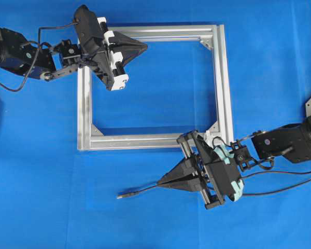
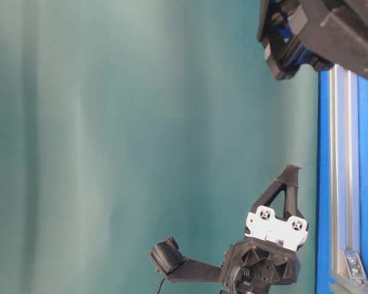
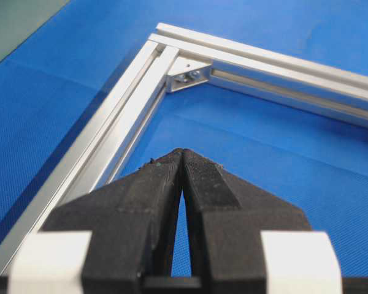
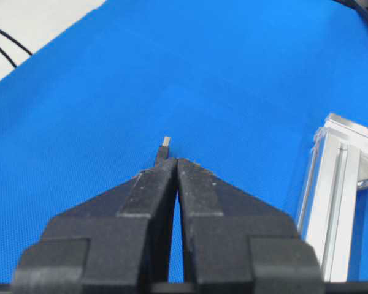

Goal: Insert the wire through the string loop located on the right side.
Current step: 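Open the right gripper and lower it over the black USB cable's plug end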

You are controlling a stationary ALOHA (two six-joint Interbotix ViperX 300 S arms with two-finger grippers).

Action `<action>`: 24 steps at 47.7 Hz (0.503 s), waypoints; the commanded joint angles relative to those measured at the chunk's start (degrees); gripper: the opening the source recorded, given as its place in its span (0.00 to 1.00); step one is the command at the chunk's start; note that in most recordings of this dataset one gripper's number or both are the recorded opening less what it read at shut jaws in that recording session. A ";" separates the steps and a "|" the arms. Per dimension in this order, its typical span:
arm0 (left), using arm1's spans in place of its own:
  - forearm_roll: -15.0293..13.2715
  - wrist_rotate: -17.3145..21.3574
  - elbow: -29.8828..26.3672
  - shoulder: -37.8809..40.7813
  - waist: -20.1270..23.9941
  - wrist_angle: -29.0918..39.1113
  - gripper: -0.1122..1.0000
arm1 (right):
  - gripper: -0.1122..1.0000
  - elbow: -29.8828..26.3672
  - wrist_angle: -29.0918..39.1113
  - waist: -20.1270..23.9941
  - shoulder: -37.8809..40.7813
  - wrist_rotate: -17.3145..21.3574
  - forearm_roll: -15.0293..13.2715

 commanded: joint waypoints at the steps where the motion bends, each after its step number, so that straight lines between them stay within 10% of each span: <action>1: 1.14 0.44 -0.88 -2.46 0.00 0.79 0.10 | 0.10 -0.79 -0.26 0.62 -2.11 0.09 0.09; 24: 1.14 0.70 -0.79 -2.64 0.18 1.41 0.10 | 0.05 -1.76 3.52 1.76 -2.46 3.34 0.00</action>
